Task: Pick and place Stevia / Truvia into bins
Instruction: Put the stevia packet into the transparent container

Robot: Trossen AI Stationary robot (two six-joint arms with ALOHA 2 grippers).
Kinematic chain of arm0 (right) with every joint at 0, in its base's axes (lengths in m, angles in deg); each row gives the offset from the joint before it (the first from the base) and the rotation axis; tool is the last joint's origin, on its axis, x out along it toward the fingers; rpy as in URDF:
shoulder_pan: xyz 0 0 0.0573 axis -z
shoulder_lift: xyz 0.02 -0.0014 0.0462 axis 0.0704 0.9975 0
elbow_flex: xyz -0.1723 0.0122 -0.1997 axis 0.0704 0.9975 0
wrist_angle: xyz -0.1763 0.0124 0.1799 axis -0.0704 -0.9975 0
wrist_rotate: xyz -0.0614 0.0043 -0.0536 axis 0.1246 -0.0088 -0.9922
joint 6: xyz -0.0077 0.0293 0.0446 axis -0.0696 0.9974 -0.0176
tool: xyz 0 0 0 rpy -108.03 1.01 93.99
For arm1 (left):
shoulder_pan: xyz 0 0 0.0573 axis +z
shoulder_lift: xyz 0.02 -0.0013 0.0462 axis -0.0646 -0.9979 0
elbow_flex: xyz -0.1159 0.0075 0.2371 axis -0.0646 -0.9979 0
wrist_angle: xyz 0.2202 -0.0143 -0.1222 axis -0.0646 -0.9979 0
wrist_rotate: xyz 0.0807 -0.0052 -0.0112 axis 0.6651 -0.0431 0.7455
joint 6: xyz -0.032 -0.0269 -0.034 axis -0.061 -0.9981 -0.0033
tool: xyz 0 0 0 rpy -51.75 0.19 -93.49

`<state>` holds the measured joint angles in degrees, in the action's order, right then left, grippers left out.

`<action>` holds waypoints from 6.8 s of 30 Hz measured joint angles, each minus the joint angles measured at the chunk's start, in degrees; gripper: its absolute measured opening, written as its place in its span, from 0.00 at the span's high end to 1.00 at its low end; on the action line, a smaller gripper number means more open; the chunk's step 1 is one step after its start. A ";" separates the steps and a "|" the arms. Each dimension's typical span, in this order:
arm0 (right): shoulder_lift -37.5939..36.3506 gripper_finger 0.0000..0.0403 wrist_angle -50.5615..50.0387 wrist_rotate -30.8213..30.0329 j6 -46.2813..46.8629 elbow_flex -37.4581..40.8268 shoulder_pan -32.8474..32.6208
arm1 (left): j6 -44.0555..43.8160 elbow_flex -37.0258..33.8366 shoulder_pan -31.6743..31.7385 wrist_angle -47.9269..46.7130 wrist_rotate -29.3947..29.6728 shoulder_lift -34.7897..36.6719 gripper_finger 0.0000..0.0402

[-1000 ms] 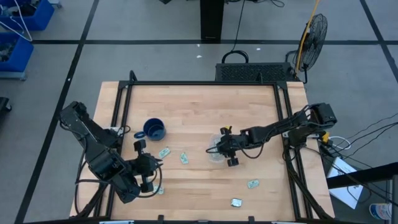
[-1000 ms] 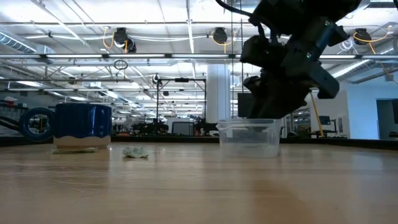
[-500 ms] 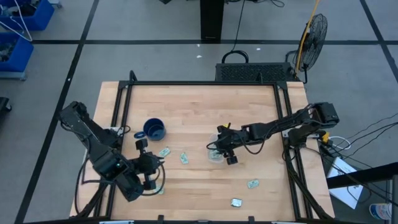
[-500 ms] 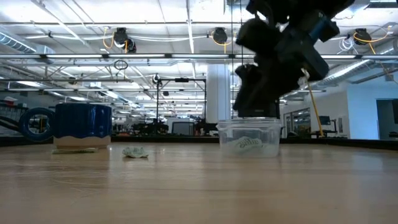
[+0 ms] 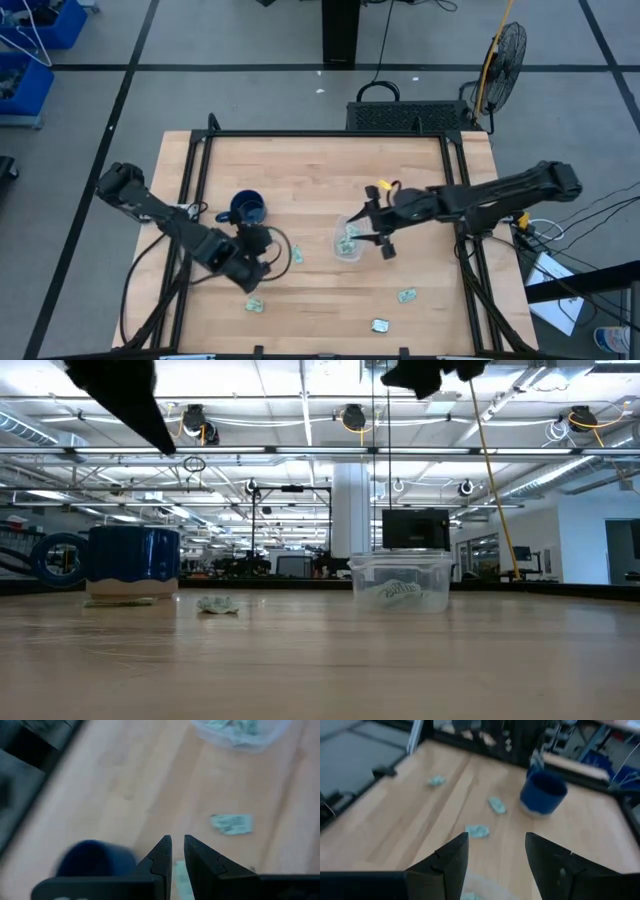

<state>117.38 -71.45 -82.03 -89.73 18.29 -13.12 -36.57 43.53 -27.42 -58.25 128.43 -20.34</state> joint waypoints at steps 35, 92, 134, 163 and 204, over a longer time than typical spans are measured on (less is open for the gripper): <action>-5.93 0.54 26.25 0.05 2.27 16.33 4.17 | 8.22 -2.74 7.32 13.97 -22.35 -7.09 0.86; -5.89 0.54 20.93 0.22 5.06 16.35 7.61 | -4.18 -2.79 6.84 -2.34 -19.34 -21.00 0.86; -5.86 0.53 21.04 0.22 5.05 16.35 7.58 | 7.03 -4.27 10.58 3.42 -26.66 -14.89 0.74; -5.86 0.53 20.97 0.22 5.05 16.35 7.58 | 9.33 -9.48 13.56 3.47 -25.83 -17.40 0.74; -21.29 0.53 -2.70 13.66 18.34 16.34 7.48 | 38.28 6.86 16.31 36.84 -21.95 -17.76 1.00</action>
<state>96.09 -74.15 -68.37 -71.39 34.63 -5.64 1.71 50.40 -11.12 -21.41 106.48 -38.10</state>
